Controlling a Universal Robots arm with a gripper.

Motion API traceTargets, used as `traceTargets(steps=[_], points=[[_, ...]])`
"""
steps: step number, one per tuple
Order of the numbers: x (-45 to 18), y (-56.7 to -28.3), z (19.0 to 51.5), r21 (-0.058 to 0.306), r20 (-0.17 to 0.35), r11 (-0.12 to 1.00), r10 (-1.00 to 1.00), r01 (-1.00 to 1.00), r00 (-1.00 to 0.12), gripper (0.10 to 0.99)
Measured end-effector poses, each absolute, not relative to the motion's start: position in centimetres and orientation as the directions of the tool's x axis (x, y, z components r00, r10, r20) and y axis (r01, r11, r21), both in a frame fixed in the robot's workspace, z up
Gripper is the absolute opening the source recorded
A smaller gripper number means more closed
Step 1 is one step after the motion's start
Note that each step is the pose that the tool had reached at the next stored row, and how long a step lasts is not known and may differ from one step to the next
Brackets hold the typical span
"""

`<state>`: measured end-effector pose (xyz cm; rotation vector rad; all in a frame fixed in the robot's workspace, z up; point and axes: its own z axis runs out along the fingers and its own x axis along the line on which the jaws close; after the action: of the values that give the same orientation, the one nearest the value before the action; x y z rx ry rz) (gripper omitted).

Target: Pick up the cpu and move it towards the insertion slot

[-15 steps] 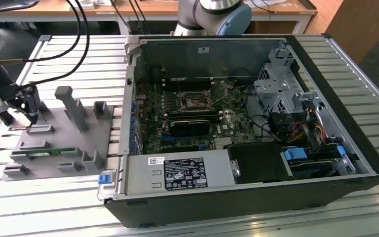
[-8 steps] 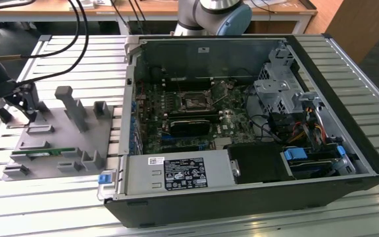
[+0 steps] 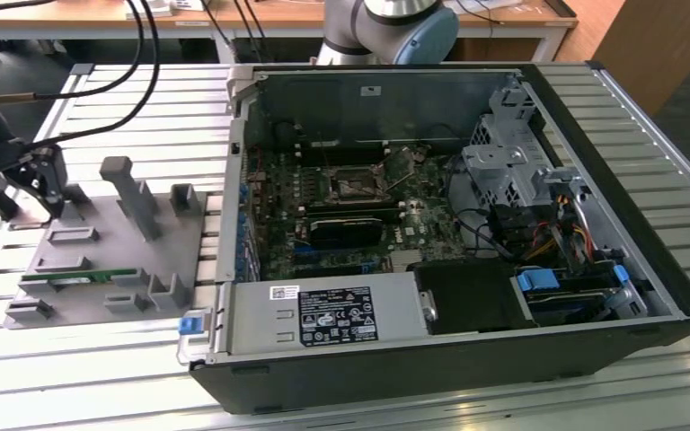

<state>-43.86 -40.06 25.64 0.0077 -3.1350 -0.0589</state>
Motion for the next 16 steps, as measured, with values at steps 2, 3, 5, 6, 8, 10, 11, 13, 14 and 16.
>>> traceTargets(steps=[2, 3, 5, 6, 8, 10, 11, 13, 14, 16], points=[[-43.9, -40.0, 25.8, 0.037, 0.006, 0.999, -0.005, -0.005, -1.000, 0.541], [-43.9, -40.0, 25.9, 0.037, 0.006, 0.999, -0.005, -0.005, -1.000, 0.541], [-43.9, -40.0, 26.1, 0.037, 0.006, 0.999, -0.005, -0.005, -1.000, 0.541], [-43.9, -40.0, 26.2, 0.037, 0.006, 0.999, -0.005, -0.005, -1.000, 0.541], [-43.9, -40.0, 26.4, 0.036, 0.006, 0.999, -0.005, -0.005, -1.000, 0.541], [-43.9, -39.9, 26.5, 0.036, 0.006, 0.999, -0.005, -0.005, -1.000, 0.541], [-43.9, -39.9, 26.6, 0.036, 0.006, 0.999, -0.005, -0.005, -1.000, 0.541], [-43.9, -39.9, 26.8, 0.035, 0.006, 0.999, -0.005, -0.005, -1.000, 0.541], [-43.9, -39.9, 26.9, 0.035, 0.006, 0.999, -0.005, -0.005, -1.000, 0.541], [-43.9, -39.9, 27.1, 0.035, 0.006, 0.999, -0.005, -0.005, -1.000, 0.541]])
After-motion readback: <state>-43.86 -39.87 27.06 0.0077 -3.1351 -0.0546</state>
